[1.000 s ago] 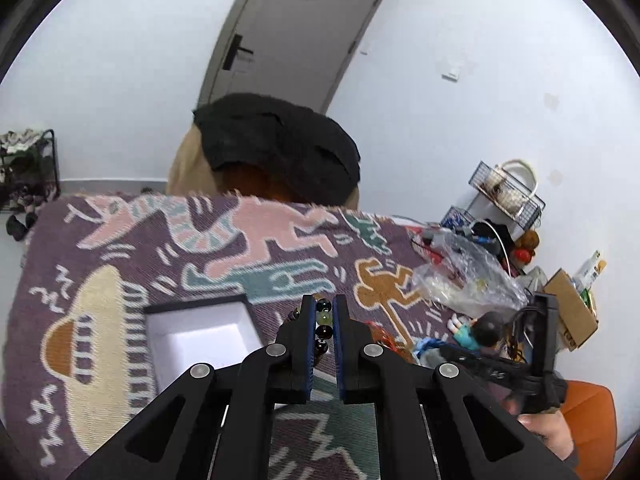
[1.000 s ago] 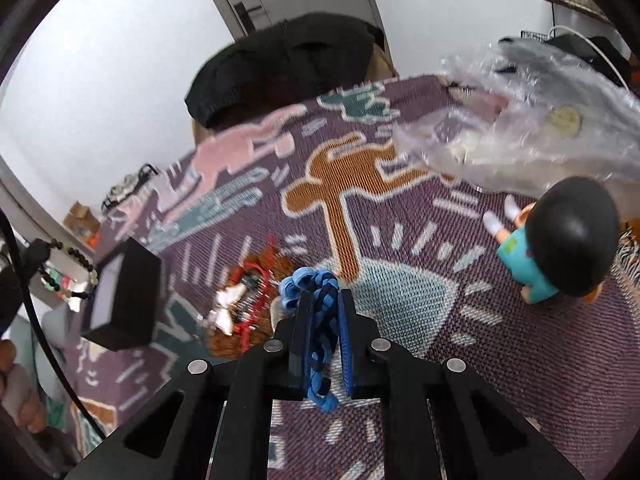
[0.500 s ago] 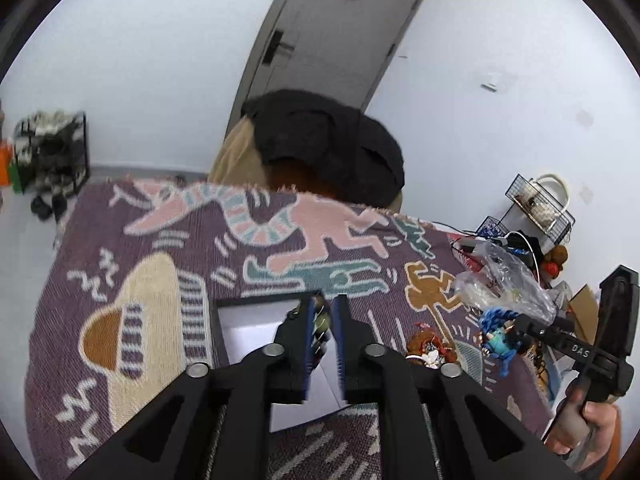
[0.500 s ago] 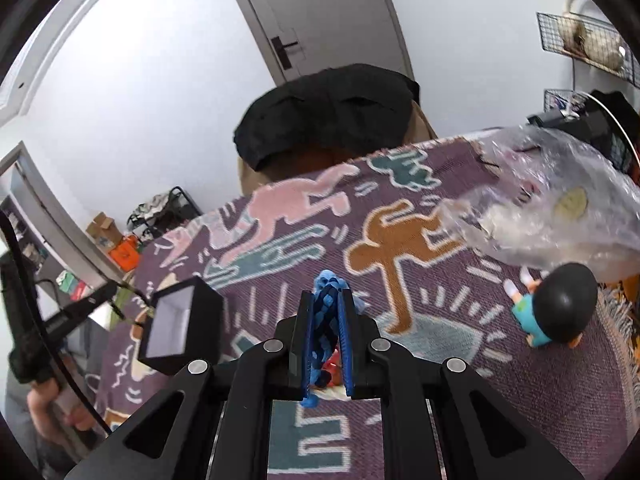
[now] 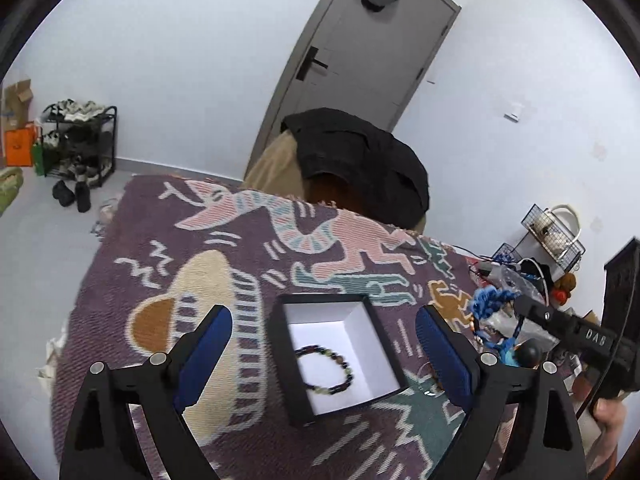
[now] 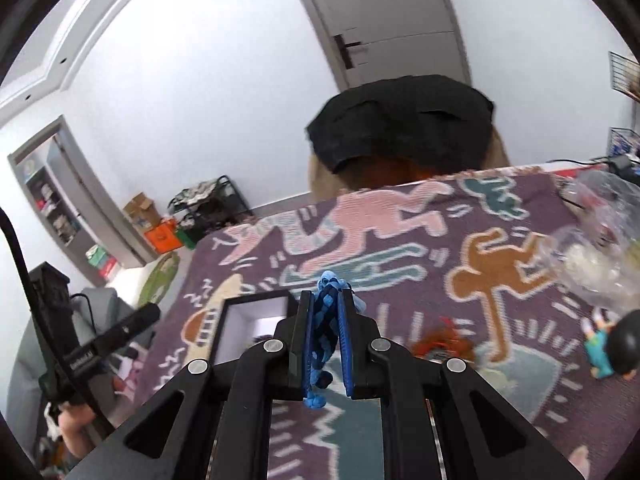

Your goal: Organize jewelry

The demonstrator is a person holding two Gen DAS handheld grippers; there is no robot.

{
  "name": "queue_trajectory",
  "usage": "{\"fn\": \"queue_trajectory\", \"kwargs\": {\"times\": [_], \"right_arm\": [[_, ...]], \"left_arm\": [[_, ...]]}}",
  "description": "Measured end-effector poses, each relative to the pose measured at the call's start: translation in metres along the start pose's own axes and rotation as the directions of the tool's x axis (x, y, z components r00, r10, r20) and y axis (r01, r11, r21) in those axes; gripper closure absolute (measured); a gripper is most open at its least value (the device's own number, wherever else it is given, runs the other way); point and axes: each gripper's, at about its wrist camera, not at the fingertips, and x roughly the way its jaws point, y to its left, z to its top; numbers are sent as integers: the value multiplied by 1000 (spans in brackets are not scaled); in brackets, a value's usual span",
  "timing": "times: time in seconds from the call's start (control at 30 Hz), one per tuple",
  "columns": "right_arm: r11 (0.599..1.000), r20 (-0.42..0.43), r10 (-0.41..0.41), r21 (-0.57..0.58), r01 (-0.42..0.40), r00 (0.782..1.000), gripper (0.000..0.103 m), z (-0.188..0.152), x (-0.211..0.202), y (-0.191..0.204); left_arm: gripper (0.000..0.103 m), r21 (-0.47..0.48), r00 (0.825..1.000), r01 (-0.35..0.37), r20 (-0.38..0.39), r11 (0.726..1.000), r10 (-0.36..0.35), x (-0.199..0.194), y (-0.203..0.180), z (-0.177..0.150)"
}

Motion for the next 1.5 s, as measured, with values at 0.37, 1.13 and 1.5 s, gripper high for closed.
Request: {"fn": "queue_trajectory", "kwargs": {"times": [0.37, 1.13, 1.5], "right_arm": [[992, -73, 125, -23, -127, 989, 90, -17, 63, 67], [983, 100, 49, 169, -66, 994, 9, -51, -45, -17], [980, 133, -43, 196, 16, 990, 9, -75, -100, -71]], "left_arm": [[10, -24, 993, -101, 52, 995, 102, -33, 36, -3], [0, 15, 985, -109, 139, 994, 106, -47, -37, -9], [0, 123, 997, -25, 76, 992, 15, -37, -102, -34]]}}
